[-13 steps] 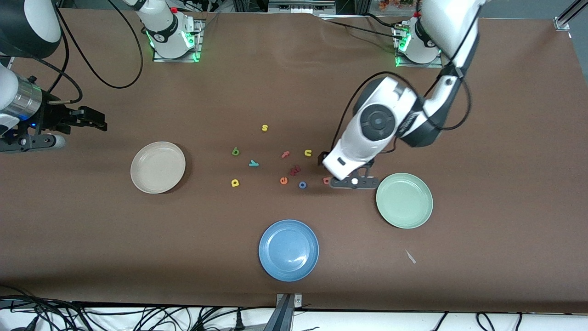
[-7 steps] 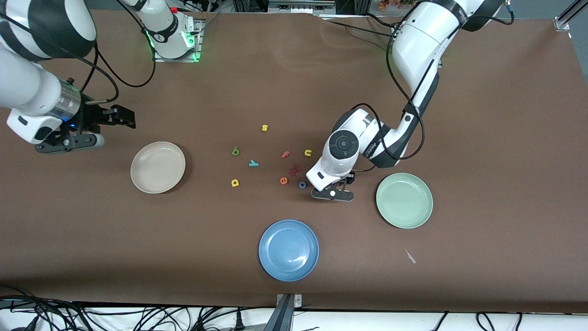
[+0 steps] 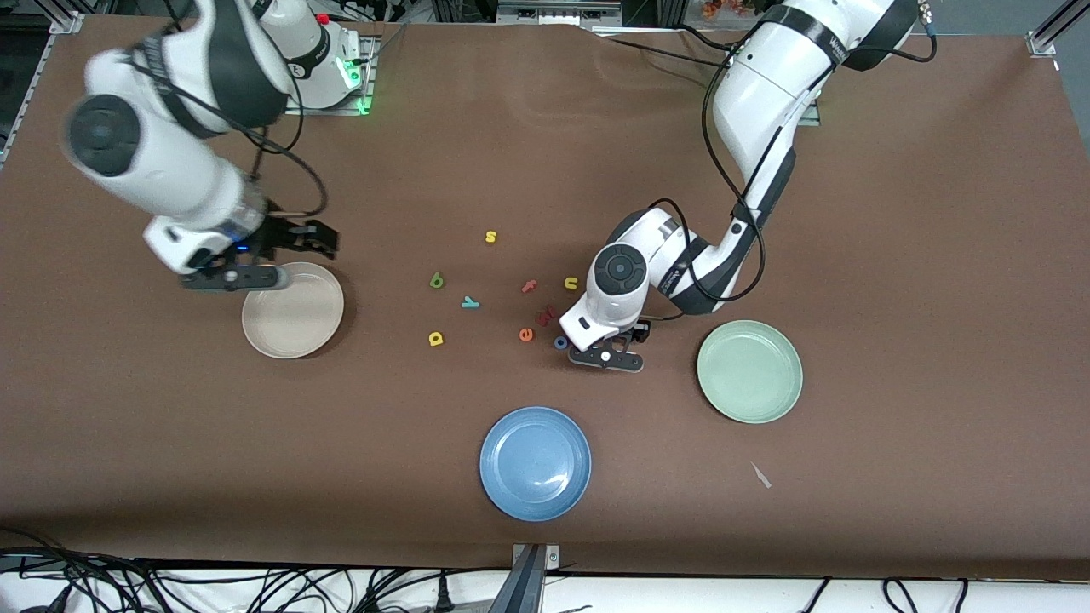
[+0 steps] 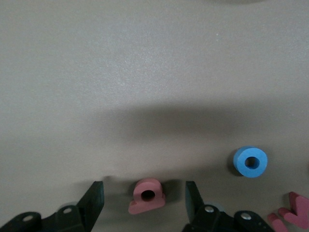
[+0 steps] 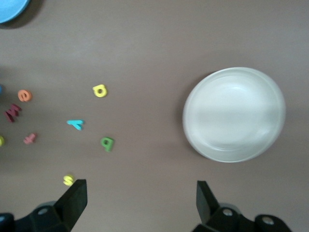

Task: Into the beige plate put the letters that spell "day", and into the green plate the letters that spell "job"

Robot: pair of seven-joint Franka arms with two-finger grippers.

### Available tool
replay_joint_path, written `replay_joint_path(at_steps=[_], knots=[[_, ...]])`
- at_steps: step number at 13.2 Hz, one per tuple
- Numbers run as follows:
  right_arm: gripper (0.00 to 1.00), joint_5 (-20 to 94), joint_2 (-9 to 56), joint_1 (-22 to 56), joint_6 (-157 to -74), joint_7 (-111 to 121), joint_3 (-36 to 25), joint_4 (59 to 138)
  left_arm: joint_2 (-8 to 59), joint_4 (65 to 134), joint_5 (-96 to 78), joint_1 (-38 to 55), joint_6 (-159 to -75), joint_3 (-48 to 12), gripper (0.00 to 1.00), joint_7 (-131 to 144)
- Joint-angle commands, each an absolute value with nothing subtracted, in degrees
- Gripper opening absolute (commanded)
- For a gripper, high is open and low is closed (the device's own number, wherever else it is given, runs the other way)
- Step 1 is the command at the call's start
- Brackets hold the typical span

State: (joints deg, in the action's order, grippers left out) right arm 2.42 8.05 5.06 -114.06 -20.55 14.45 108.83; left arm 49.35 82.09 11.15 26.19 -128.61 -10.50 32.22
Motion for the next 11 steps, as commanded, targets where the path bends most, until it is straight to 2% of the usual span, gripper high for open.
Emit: replay_joint_path(at_steps=[1,3,5,8,9,10,11], knots=[[1.00,2.0,8.7,5.3,-124.4,-30.2,19.0,116.3,49.8,80.9,12.4,26.9,-128.6,-10.0,0.73,32.8],[1.00,1.8,9.7,8.8,-130.6,-35.6,19.2,119.8,49.8,81.4,12.5,26.9,-128.6,-10.0,0.63,32.7],[1.00,-1.0,12.4,10.4,-133.1,-41.7,19.2,120.1,50.1,81.7,12.7,27.0,-128.6,-10.0,0.56,32.7],[1.00,-6.0,17.4,12.7,-138.9,-50.6,19.2,120.1,50.9,81.7,12.9,27.1,-128.6,-10.0,0.33,32.7],[1.00,-6.5,18.3,13.5,-139.5,-52.5,19.1,120.1,50.9,81.7,12.9,27.1,-128.6,-10.0,0.20,32.7],[1.00,-7.4,19.0,13.4,-139.7,-53.5,19.0,120.2,50.9,81.7,12.9,27.1,-128.6,-10.1,0.12,32.4],[1.00,-7.6,19.6,13.4,-139.8,-54.4,18.9,120.1,50.8,81.7,12.9,27.1,-128.6,-10.1,0.10,32.2]])
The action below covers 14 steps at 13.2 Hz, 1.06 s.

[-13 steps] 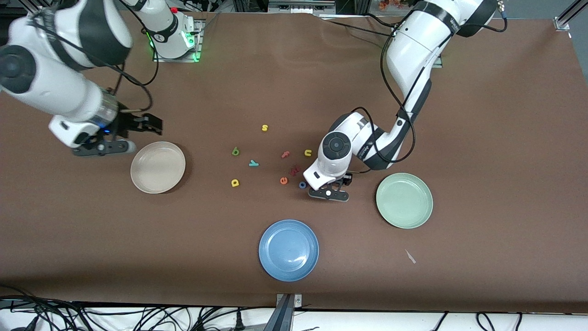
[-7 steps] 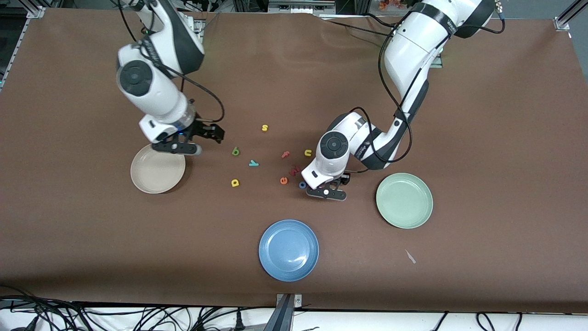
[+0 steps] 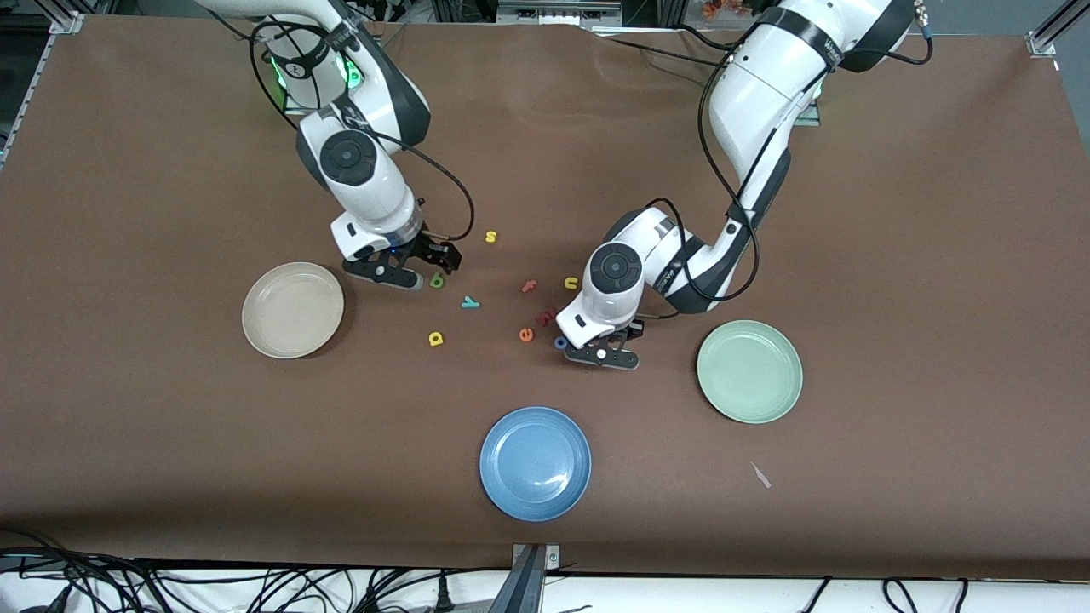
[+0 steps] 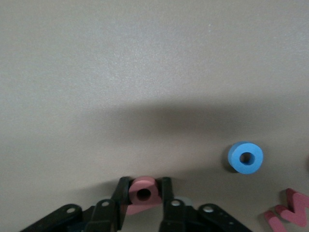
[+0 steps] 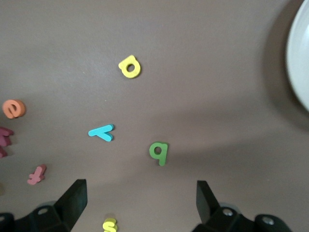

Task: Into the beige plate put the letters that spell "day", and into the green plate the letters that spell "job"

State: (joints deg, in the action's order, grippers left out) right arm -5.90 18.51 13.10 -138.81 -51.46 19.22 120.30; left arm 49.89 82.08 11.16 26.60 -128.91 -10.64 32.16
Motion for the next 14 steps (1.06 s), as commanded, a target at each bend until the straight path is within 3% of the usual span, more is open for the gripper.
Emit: replay_joint_path(at_steps=[1,12,14], knots=[[1.00,-7.6,20.6,13.4,-140.1,-55.1,18.8,120.1,50.5,81.7,12.7,26.9,-128.6,-10.1,0.09,32.1],[0.99,-10.4,29.3,14.1,-145.7,-60.0,16.6,119.3,45.9,80.6,12.4,24.5,-123.6,-10.3,0.08,31.3],[0.94,-10.3,29.9,14.5,-145.7,-60.1,16.5,118.8,43.7,80.6,12.2,22.2,-120.8,-10.4,0.08,27.0]])
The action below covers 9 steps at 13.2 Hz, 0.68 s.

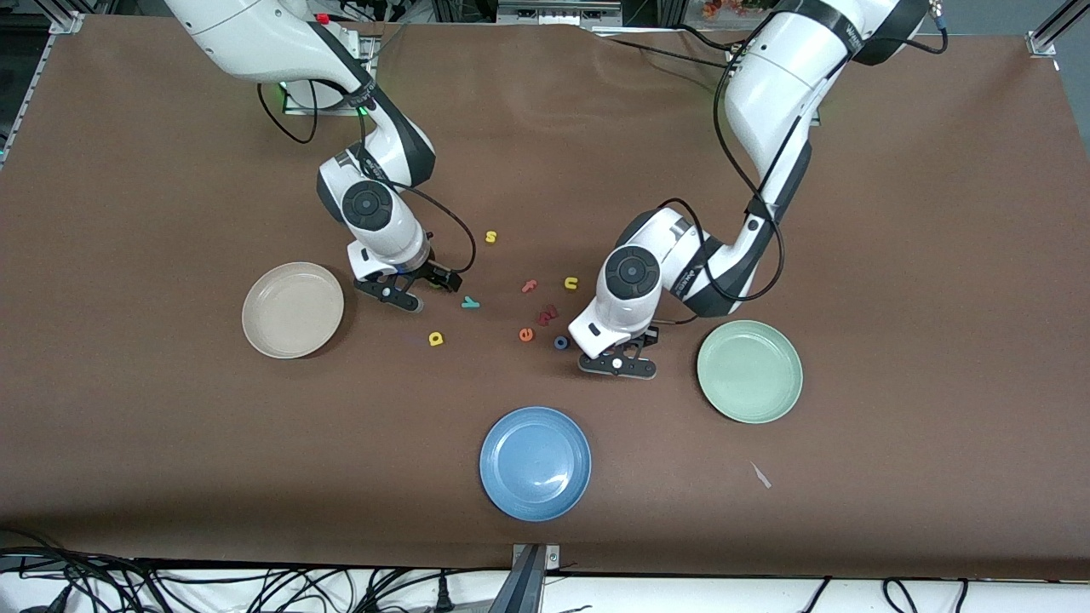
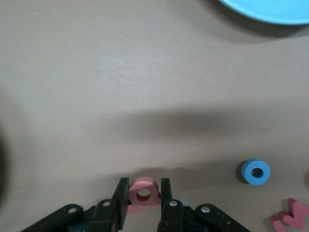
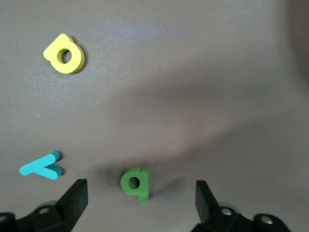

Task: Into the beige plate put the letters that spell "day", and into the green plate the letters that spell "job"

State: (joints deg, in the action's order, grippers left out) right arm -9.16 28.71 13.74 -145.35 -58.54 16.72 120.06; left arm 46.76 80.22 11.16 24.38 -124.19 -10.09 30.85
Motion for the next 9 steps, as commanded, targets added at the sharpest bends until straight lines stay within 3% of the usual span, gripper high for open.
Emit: replay_joint_path(at_steps=[1,5,9], knots=[[0.89,-10.3,30.3,14.5,-145.7,-60.1,16.6,118.7,42.4,80.7,11.4,20.4,-119.1,-10.4,0.08,23.9],[0.77,-10.4,31.4,14.5,-145.7,-60.0,16.3,117.9,39.8,81.5,6.6,11.4,-112.0,-10.2,0.10,2.3],[0.64,-10.4,31.7,14.7,-145.7,-60.0,16.2,117.7,41.1,83.7,7.3,6.8,-111.6,-10.1,0.13,-6.1]])
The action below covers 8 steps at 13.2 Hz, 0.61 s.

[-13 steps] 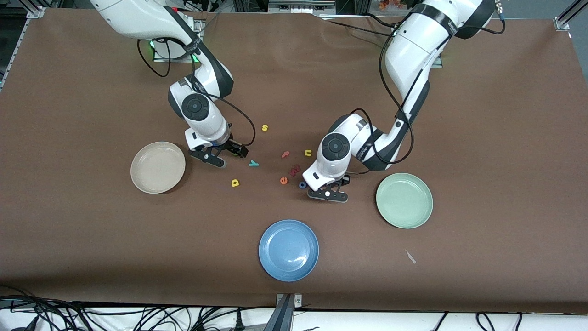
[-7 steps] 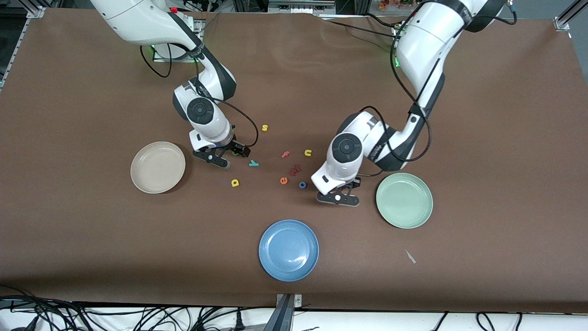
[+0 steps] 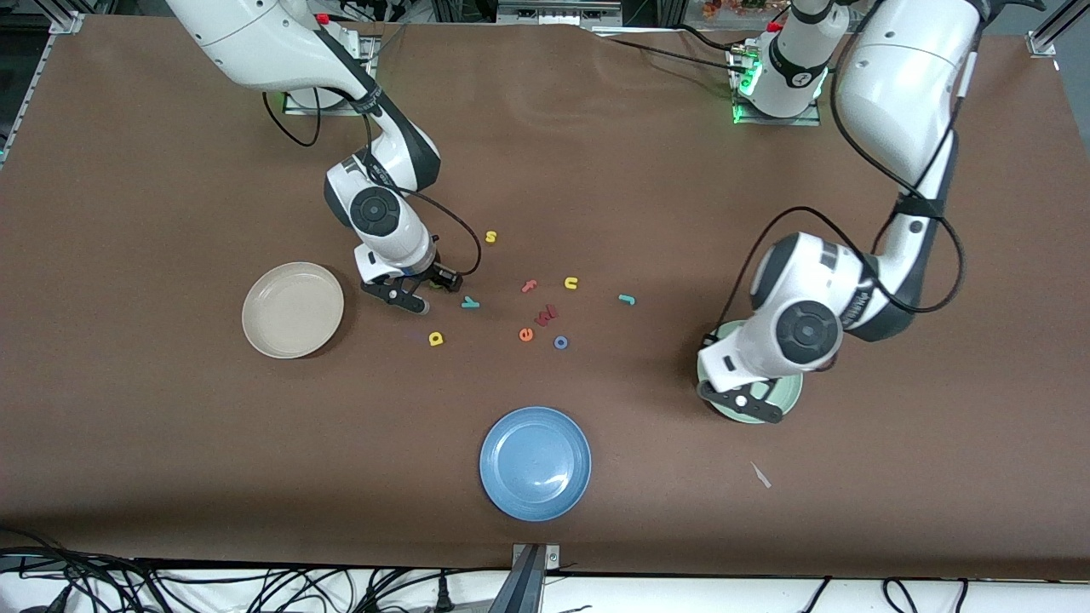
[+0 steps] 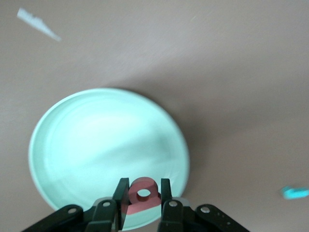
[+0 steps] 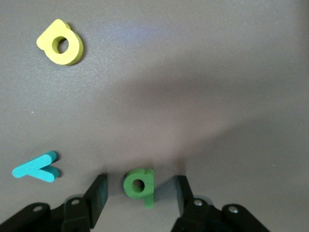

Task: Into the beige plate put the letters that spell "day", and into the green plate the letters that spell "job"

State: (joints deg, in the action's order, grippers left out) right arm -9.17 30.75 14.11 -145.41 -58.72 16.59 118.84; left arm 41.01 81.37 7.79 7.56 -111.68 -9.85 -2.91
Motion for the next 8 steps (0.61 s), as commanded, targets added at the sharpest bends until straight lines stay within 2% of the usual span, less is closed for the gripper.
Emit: replay_joint_path(at_steps=[1,2,3,4,5,8], knots=[[0.61,-10.4,31.7,14.7,-145.7,-60.0,16.2,117.7,41.8,84.6,7.3,6.5,-112.1,-10.1,0.14,-6.4],[0.58,-10.4,31.7,14.6,-145.7,-59.9,16.2,117.6,42.4,84.9,7.3,6.5,-112.2,-10.1,0.16,-6.3],[0.54,-10.4,31.7,14.7,-145.6,-59.9,16.2,117.6,42.7,85.0,7.3,6.6,-112.3,-10.1,0.27,-5.5],[0.51,-10.5,31.7,14.6,-145.7,-59.9,16.2,117.7,42.8,85.0,7.2,6.9,-112.3,-10.1,0.61,-5.1],[0.47,-10.5,31.7,14.6,-145.7,-59.9,16.2,117.6,42.8,85.0,7.2,6.9,-112.3,-10.1,1.00,-4.4],[0.41,-10.5,31.7,14.6,-145.5,-59.9,16.2,117.5,42.2,84.9,6.5,7.5,-111.8,-10.3,1.00,0.8]])
